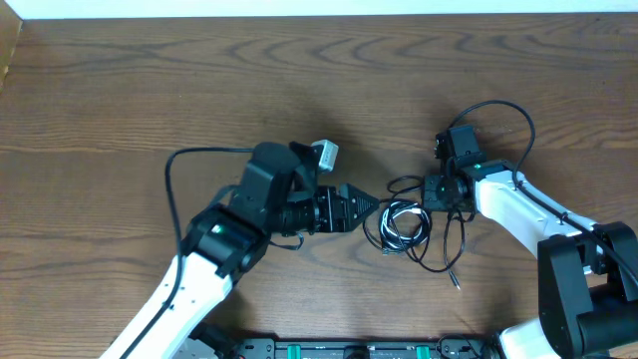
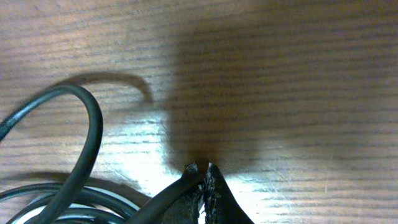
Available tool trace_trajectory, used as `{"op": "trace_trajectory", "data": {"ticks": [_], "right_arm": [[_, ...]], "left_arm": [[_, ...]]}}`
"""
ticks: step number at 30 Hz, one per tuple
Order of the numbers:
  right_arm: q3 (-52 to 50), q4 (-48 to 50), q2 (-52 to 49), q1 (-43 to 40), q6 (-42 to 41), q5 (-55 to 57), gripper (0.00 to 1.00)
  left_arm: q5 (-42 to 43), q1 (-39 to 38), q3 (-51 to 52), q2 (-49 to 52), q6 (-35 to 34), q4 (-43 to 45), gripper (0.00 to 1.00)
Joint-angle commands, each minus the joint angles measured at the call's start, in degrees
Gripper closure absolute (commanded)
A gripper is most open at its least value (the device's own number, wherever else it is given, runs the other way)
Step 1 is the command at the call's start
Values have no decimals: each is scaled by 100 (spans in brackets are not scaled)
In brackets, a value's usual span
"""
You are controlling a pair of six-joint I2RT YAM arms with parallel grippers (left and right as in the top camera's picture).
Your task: Untangle cables
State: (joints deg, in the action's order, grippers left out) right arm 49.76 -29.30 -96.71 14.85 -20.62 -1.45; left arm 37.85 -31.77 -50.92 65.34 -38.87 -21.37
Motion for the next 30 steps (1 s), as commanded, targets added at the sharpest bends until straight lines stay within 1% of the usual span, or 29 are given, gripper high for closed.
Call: {"op": "trace_trajectory", "data": {"ticks": [1, 9, 16, 18, 19, 20, 21, 22, 24, 27, 30], "right_arm": [[90, -46, -24, 2, -37, 111, 99], [90, -46, -24, 2, -37, 111, 99], [90, -26, -24, 4, -39, 109, 99], [90, -28, -24, 4, -39, 107, 99], [90, -28, -24, 4, -39, 107, 99], [90, -28, -24, 4, -39, 107, 99], [90, -28, -24, 4, -39, 107, 99], [90, -31, -24, 4, -39, 105, 99], [90, -31, -24, 4, -39, 85, 99], [90, -31, -24, 4, -39, 83, 99], [90, -31, -24, 4, -37, 79, 99]], "left_arm": [[-299, -20, -39, 466, 116, -48, 33], [-243, -127, -39, 1853, 59, -31, 34], [-315, -564, -39, 2555, 50, 400, 34], [-616, -702, -39, 2682, 48, 518, 32], [-879, -769, -39, 2730, 48, 518, 23], [-1141, -835, -39, 2782, 44, 514, 19], [-1333, -894, -39, 2824, 7, 518, 12], [-1550, -957, -39, 2876, -111, 518, 9], [-1891, -1084, -39, 2966, -323, 518, 7], [-2479, -1279, -39, 3095, -509, 520, 7], [-2894, -1445, -39, 3259, -717, 544, 7]]}}
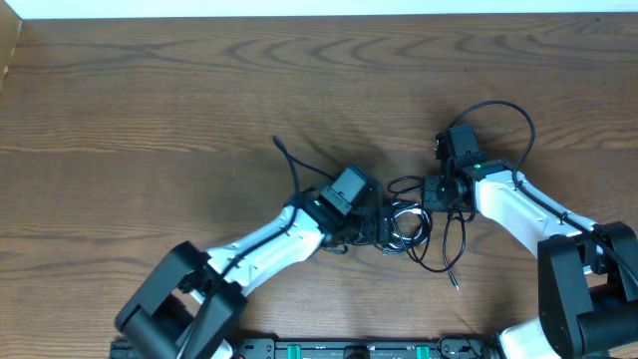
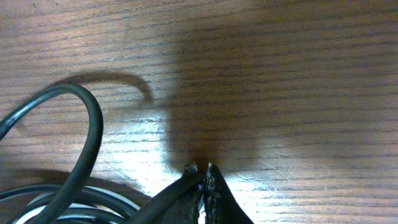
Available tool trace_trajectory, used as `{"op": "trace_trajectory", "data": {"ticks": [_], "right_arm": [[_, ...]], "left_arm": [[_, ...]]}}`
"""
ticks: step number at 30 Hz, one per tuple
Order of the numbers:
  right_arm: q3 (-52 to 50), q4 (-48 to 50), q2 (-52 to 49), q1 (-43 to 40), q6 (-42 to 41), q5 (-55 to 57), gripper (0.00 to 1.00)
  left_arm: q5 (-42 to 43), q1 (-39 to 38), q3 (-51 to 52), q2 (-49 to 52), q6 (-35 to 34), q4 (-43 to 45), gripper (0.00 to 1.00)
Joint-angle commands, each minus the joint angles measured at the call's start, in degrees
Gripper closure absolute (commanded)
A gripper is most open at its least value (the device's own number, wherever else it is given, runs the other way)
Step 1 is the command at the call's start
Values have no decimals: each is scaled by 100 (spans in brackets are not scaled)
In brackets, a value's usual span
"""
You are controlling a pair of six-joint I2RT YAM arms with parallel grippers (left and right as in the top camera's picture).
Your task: Untangle cables
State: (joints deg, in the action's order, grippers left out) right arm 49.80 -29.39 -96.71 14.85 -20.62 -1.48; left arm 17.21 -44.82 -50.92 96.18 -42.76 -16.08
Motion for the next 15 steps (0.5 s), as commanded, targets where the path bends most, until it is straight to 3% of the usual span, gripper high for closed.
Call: {"op": "trace_trajectory", "data": {"ticks": [1, 4, 6, 7, 11, 15], "right_arm": [[85, -22, -24, 4, -39, 59, 99], [85, -22, -24, 4, -39, 44, 99], [85, -22, -24, 4, -39, 44, 99], [85, -24, -24, 4, -37, 44, 99], [85, -26, -24, 4, -37, 44, 99], [85, -37, -24, 4, -39, 44, 99]], "left_arm": [[-894, -208, -39, 260, -442, 70, 7], [-894, -323, -39, 389, -452, 254, 7], [-894, -358, -39, 439, -452, 295, 20], [-896, -365, -39, 457, -450, 297, 34], [-1067, -365, -39, 466, -444, 289, 60], [-1425, -365, -39, 466, -190, 251, 64]]}}
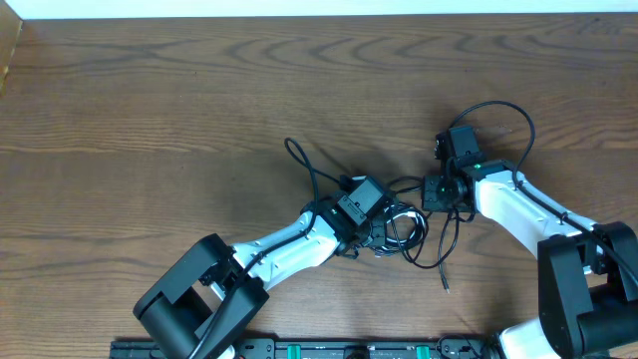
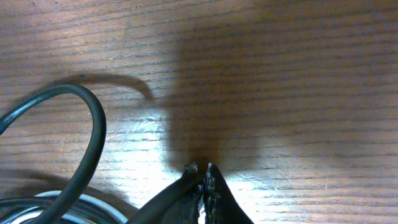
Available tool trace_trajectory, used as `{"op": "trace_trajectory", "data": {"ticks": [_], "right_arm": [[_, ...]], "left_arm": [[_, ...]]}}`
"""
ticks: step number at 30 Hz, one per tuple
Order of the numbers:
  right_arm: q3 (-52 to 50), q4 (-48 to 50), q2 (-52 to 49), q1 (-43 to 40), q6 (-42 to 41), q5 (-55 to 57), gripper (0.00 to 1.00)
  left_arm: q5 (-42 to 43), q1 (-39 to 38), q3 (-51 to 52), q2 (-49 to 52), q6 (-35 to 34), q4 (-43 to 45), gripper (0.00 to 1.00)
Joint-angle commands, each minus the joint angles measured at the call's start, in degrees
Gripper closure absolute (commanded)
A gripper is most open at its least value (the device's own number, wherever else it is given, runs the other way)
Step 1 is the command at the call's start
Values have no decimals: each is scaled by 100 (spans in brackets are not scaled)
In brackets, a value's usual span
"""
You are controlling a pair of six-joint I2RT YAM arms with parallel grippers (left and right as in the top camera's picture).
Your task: Untangle cables
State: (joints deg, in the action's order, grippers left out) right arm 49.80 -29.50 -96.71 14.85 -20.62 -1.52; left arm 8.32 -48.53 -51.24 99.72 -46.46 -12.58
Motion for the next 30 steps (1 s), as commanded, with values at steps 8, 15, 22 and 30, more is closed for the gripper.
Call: {"op": "trace_trajectory", "data": {"ticks": [8, 15, 22, 30], "right_arm": [[85, -33, -24, 4, -37, 50, 99], [85, -55, -24, 4, -33, 52, 99], [83, -61, -24, 4, 11, 166, 99], [81, -236, -26, 4, 7, 817, 99]], "left_arm": [[-1843, 9, -7, 111, 186, -601, 81], [-2433, 205, -7, 111, 660, -793, 92], [-2424, 730, -9, 109, 1134, -868, 92], [-2380, 1456, -9, -31, 1349, -1200, 92]]}}
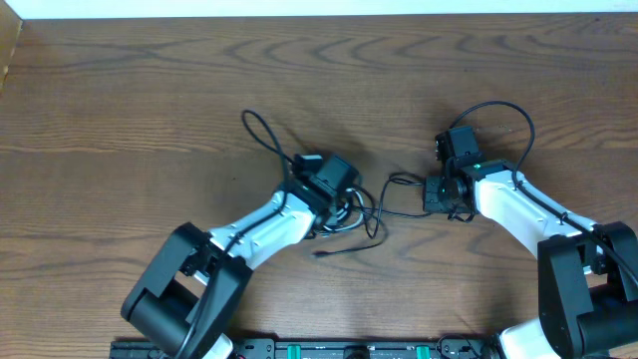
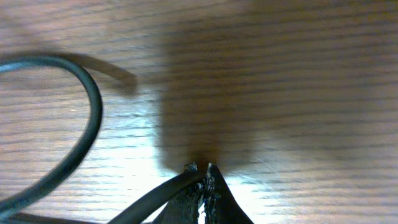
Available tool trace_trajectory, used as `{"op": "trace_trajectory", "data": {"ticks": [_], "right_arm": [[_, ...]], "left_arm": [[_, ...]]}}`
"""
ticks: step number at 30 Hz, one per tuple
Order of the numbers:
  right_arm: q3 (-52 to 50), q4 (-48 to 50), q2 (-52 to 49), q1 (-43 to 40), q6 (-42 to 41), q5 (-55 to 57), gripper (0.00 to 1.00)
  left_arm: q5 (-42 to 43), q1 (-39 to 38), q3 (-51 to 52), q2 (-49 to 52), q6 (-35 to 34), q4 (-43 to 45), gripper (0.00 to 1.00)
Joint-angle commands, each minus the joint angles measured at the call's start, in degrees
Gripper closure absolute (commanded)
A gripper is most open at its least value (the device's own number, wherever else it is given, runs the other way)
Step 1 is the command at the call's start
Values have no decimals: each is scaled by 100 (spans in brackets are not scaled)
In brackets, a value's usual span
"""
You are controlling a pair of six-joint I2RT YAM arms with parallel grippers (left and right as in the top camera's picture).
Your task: Untangle cables
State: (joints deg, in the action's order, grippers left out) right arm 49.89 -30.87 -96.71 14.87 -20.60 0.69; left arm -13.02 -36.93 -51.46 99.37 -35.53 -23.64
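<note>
The coiled cable bundle (image 1: 351, 211), black with some white, lies left of centre with my left gripper (image 1: 342, 206) buried in it, fingers mostly hidden. One black cable (image 1: 404, 211) runs from the bundle rightward to my right gripper (image 1: 436, 195), forming a small loop on the way. In the right wrist view my right gripper (image 2: 202, 167) is shut on that black cable (image 2: 93, 106), which curves away to the left over the wood. A loose cable end (image 1: 319, 254) trails in front of the bundle.
The brown wooden table (image 1: 150, 90) spreads wide to the back and left. The left arm's own wire (image 1: 261, 130) loops up behind its wrist, and the right arm's wire (image 1: 508, 110) arches behind its wrist. A box corner (image 1: 8, 40) shows at the far left.
My left gripper has moved left and slightly back, and the bundle went with it. The black cable now spans the gap to the right gripper. The loose tail now lies further left.
My left gripper first pointed at the bundle from the left while the right gripper pinched a black cable beside it. Then the left gripper was in the bundle, next to the right. Now bundle and left gripper sit further left, the right gripper unmoved.
</note>
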Motion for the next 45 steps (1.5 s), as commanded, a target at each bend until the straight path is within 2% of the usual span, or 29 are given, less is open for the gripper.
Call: {"op": "trace_trajectory", "data": {"ticks": [1, 6, 12, 18, 23, 24, 32, 35, 37, 43, 45], "right_arm": [[72, -149, -26, 2, 4, 789, 99], [68, -323, -26, 0, 2, 1523, 99], [28, -389, -26, 0, 2, 1753, 99], [24, -599, -26, -48, -81, 2623, 99], [-26, -715, -26, -304, -216, 2747, 99], [-44, -702, -26, -363, -238, 2752, 99], [-160, -750, -26, -1073, -382, 2938, 99], [-216, -758, -26, -1377, -411, 2914, 99], [-245, -756, -26, -1528, -575, 2879, 99], [-247, -684, -26, -1679, -616, 2522, 97], [-247, -577, -26, -1670, -616, 2194, 91]], "left_arm": [[-251, 389, 13, 4, 313, -68, 92], [-249, 868, 13, 4, 509, 142, 92], [-173, 1526, -101, -4, 509, 575, 92], [1003, 2288, -289, -162, 590, 531, 92], [2391, 3226, -289, -203, 337, 503, 92], [2465, 3414, -289, -203, 339, 452, 92], [2465, 4883, -286, -203, 459, -72, 92], [2463, 5285, -280, -203, 168, -214, 92], [2465, 5425, -278, -203, -31, -317, 93], [2465, 5490, -278, -203, -55, -332, 92], [2520, 5486, -278, -203, -52, -330, 92]]}}
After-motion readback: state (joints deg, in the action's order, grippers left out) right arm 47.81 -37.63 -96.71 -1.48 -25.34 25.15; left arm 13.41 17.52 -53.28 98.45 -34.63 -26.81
